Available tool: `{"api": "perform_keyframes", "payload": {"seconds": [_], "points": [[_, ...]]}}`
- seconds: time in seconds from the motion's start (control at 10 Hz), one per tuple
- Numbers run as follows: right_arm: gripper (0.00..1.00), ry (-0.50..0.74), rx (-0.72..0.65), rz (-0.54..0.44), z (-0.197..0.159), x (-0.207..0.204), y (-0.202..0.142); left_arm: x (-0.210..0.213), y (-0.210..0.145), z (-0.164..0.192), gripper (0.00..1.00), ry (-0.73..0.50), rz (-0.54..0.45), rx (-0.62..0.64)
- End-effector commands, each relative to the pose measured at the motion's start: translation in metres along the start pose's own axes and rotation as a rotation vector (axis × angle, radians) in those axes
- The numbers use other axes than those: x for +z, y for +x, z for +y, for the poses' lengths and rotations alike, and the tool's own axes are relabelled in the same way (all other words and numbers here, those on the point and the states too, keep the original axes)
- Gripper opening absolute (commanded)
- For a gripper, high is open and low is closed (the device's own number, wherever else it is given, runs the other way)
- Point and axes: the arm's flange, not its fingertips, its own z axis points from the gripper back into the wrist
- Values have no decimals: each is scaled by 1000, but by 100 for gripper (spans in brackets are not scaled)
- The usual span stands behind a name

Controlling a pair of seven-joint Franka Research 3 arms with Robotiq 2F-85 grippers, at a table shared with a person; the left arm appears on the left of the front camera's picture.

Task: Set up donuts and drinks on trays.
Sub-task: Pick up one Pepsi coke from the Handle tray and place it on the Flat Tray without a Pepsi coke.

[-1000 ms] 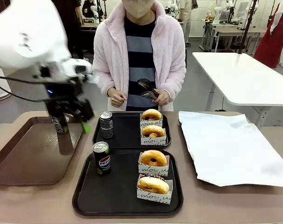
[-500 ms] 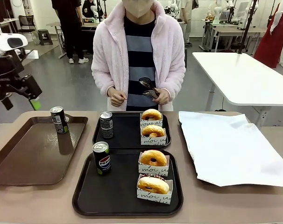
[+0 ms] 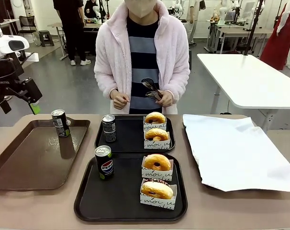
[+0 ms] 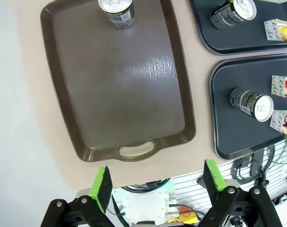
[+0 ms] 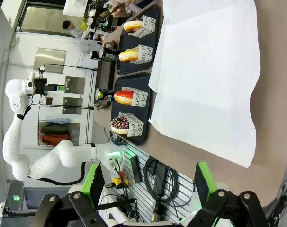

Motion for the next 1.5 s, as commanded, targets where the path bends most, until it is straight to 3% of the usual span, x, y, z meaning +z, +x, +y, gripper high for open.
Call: {"api": "perform_keyframes", "payload": {"seconds": [0.0, 0.1, 0.2, 0.3, 0.4, 0.6, 0.8, 1.1, 1.4], "points": [[100, 16, 11, -9, 0, 1, 1, 0, 0, 4, 100, -2, -6, -3], [100, 16, 11, -9, 0, 1, 1, 0, 0, 0, 100, 0, 0, 0], [100, 16, 11, -9, 0, 1, 1, 3, 22, 35, 100, -225, 74, -41], [100, 16, 11, -9, 0, 1, 1, -5, 17, 81, 100, -498, 66, -43], [100, 16, 11, -9, 0, 1, 1, -8, 21, 111, 100, -676, 40, -59], [100, 16, 11, -9, 0, 1, 1, -21, 18, 167, 100, -975, 27, -95], [100, 16, 11, -9, 0, 1, 1, -44, 16, 216, 100, -1182, -69, 21], [100, 16, 11, -9, 0, 1, 1, -83, 4, 255, 100, -1235, -45, 140], [100, 16, 11, -9, 0, 1, 1, -107, -4, 276, 100, -1143, -89, 171]]}}
